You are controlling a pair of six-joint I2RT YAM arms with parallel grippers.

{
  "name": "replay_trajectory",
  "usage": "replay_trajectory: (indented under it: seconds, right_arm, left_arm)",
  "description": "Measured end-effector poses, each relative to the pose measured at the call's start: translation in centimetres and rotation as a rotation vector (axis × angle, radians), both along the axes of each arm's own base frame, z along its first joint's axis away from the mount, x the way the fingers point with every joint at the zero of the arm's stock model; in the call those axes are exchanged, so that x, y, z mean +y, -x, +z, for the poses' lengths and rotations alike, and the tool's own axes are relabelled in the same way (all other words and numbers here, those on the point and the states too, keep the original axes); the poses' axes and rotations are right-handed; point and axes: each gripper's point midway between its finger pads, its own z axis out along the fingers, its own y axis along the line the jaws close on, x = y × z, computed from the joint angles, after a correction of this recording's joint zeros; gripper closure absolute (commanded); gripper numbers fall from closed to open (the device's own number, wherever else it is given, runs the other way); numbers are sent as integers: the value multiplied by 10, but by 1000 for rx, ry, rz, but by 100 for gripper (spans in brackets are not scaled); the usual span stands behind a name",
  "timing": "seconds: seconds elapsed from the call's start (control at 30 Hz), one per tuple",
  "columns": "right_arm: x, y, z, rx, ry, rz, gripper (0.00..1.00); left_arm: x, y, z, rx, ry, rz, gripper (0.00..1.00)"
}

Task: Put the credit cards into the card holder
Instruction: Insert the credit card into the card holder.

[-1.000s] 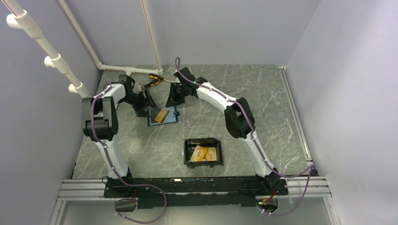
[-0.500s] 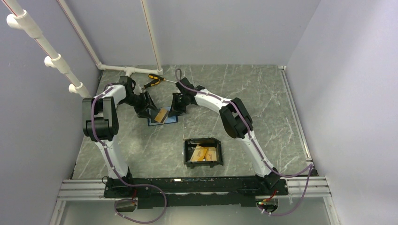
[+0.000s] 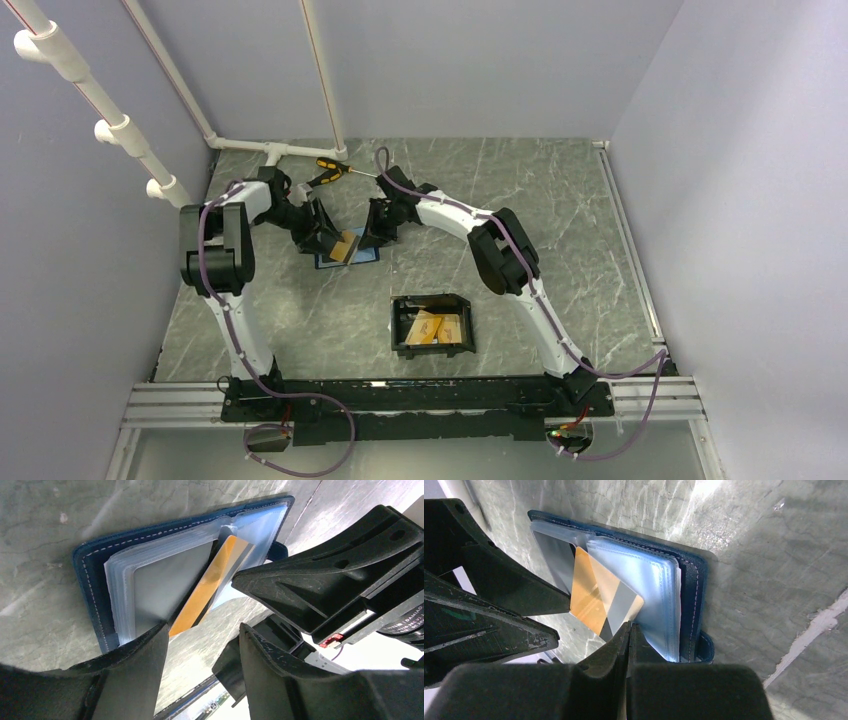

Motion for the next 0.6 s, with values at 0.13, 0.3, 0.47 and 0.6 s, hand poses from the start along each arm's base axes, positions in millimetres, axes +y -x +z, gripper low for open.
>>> replay_trajectory:
  seconds: [0.13,0.3,0.47,0.6]
  right_arm:
    - [0,0,0,3,-1,-2,100]
    - [-1,-1,0,7,-3,-4,100]
    - [-2,-1,0,11,-2,-5,100]
    - [-3,-1,0,13,-3,-6,100]
  left_arm:
    - [-1,-1,1,10,24,0,43]
    - [-3,-4,2,-2,39,2,57]
    - [-7,-9,2,-20,69,10,66]
    - [-8,-10,2,-25,81,16,70]
